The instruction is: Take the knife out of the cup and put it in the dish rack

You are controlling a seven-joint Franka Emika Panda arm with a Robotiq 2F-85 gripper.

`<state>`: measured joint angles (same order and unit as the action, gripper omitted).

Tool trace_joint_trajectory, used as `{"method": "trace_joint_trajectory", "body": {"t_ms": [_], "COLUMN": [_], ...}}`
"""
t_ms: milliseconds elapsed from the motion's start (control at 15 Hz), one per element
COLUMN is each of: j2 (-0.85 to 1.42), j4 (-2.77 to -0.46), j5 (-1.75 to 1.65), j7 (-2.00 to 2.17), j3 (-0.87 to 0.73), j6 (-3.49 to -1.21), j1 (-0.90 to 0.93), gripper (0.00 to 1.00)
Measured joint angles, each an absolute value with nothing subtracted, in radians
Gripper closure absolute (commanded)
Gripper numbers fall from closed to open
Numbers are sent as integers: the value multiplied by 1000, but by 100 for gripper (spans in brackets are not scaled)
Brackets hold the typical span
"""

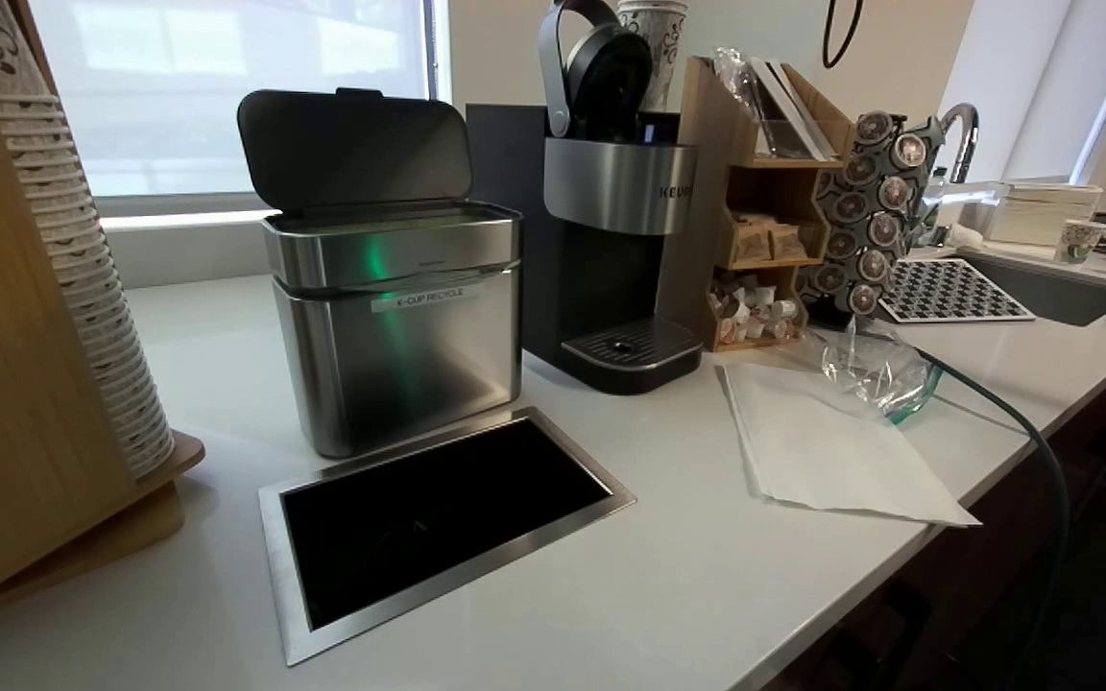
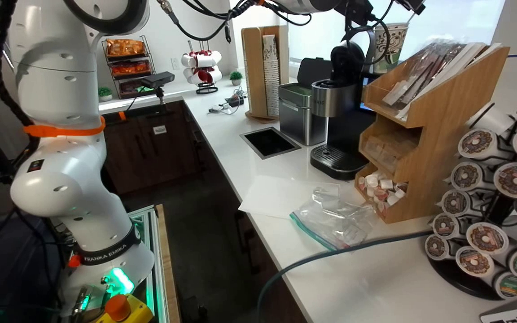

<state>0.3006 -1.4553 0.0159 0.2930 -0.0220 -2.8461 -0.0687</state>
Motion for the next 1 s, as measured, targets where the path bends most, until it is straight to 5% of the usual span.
{"method": "trace_joint_trajectory", "body": {"t_ms": [133,1000], "j2": [305,304], "j4": [-1447,-1434], "j5": [23,34], "j7": [291,286], "j3": [-22,-21], "j6": [-2846,-2883], "j1": [-67,-50], "gripper": [100,100]}}
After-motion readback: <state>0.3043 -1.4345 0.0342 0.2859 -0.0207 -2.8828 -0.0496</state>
